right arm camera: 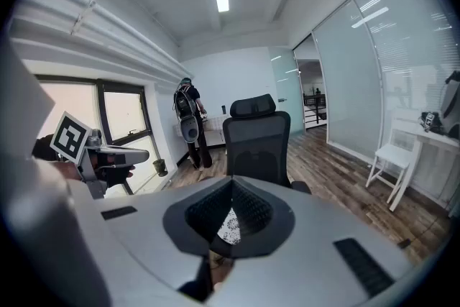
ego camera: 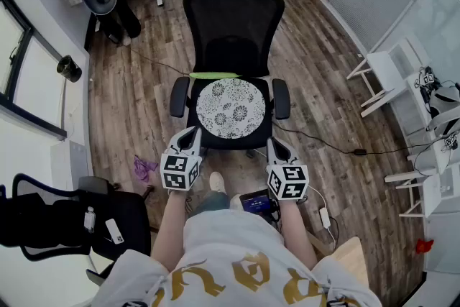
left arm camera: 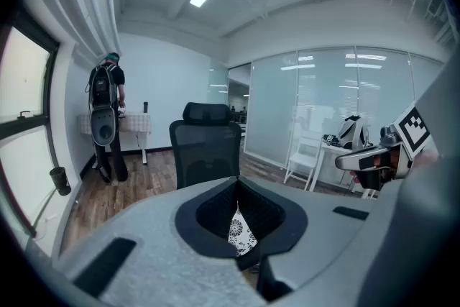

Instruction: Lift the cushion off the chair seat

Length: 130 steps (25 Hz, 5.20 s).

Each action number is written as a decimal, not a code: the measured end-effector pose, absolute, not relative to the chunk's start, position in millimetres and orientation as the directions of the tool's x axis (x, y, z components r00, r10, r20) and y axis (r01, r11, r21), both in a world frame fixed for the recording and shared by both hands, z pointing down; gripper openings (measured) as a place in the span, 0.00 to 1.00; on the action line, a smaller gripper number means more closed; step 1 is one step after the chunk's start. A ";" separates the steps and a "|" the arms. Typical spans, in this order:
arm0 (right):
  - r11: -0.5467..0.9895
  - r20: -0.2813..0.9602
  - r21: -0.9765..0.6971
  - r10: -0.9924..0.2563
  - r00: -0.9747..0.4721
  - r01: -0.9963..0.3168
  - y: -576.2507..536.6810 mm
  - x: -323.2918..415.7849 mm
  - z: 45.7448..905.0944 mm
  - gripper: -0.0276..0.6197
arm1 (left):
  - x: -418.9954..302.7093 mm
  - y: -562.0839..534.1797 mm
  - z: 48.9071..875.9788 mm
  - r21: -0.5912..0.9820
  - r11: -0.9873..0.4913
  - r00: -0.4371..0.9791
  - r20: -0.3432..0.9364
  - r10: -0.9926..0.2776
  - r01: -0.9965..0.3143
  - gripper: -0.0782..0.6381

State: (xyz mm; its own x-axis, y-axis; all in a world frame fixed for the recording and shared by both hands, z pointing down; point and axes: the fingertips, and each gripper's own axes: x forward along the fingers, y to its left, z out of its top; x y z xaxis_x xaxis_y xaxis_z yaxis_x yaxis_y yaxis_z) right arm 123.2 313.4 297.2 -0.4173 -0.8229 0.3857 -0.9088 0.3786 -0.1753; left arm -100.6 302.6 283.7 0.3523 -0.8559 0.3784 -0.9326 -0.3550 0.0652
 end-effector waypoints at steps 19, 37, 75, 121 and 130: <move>0.348 0.388 -0.192 -0.832 -0.397 -0.918 316.0 125.2 303.2 0.06 | -122.2 327.6 292.5 0.054 -0.321 0.313 0.421 -0.851 -0.945 0.12; 0.361 0.383 -0.161 -0.835 -0.395 -0.919 267.4 122.1 313.5 0.06 | -118.4 273.5 312.0 0.074 -0.347 0.341 0.456 -0.822 -0.935 0.12; 0.297 0.380 -0.214 -0.852 -0.359 -0.931 34.0 65.4 306.9 0.06 | -182.6 -28.8 332.5 0.247 -0.325 0.402 0.405 -0.821 -0.913 0.12; 0.300 0.712 -0.143 -0.630 -0.309 -0.943 -6.9 95.9 509.5 0.06 | -157.4 -25.4 512.6 0.166 -0.308 0.331 0.707 -0.625 -0.937 0.12; 0.338 0.771 -0.155 -0.546 -0.328 -0.928 -3.5 84.6 556.2 0.06 | -173.1 -15.5 556.4 0.158 -0.244 0.275 0.762 -0.586 -0.957 0.12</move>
State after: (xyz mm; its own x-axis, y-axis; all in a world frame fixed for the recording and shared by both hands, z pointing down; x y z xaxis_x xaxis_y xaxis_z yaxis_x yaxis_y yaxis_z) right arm 84.6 -3.5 556.2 -0.3277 -0.5461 0.7710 -0.9283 0.3378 -0.1553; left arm -173.1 -15.5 556.4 0.2754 -0.5855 0.7624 -0.9568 -0.2441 0.1582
